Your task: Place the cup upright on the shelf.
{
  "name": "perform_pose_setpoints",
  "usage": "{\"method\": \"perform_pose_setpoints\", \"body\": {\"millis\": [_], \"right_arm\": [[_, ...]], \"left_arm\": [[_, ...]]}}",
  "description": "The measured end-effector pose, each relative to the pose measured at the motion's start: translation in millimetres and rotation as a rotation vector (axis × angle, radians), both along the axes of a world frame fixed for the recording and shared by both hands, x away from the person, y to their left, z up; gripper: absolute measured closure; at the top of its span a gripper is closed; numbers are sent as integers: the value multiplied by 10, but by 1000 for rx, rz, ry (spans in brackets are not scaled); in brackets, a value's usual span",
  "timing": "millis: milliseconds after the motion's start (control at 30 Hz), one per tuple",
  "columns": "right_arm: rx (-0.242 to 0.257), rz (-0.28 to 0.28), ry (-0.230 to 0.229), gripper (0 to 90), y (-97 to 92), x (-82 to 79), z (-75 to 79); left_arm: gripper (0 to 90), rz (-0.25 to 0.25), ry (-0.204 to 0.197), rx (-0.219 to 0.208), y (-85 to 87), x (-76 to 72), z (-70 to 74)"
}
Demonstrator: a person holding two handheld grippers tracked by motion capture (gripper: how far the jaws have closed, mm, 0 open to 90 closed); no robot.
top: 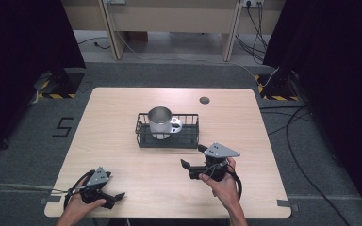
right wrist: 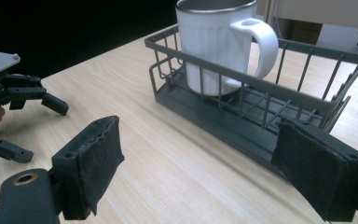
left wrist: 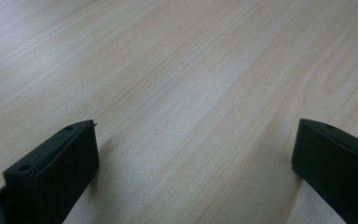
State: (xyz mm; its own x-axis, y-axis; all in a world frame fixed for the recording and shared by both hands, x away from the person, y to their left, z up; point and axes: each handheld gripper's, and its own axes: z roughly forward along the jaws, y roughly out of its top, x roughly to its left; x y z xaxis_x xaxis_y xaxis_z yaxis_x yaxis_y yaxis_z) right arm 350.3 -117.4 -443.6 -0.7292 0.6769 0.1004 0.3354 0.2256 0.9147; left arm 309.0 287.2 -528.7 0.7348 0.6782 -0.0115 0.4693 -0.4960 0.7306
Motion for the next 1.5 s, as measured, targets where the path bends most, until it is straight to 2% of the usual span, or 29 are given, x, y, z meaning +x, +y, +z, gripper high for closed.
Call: {"method": "perform_pose_setpoints", "body": {"millis": [633,1033,1500], "right_arm": [[-20,9,54,153,-81,-159,-239],[-25,-1,109,153,-198,-251,-450],[-36,-9,137,154,-278,-321,-589]], "left_arm": [[0,0,0,0,0,-4,0],[0,1,-1,0,0,-5,-1],[0,4,0,1,0,-13,0]]}}
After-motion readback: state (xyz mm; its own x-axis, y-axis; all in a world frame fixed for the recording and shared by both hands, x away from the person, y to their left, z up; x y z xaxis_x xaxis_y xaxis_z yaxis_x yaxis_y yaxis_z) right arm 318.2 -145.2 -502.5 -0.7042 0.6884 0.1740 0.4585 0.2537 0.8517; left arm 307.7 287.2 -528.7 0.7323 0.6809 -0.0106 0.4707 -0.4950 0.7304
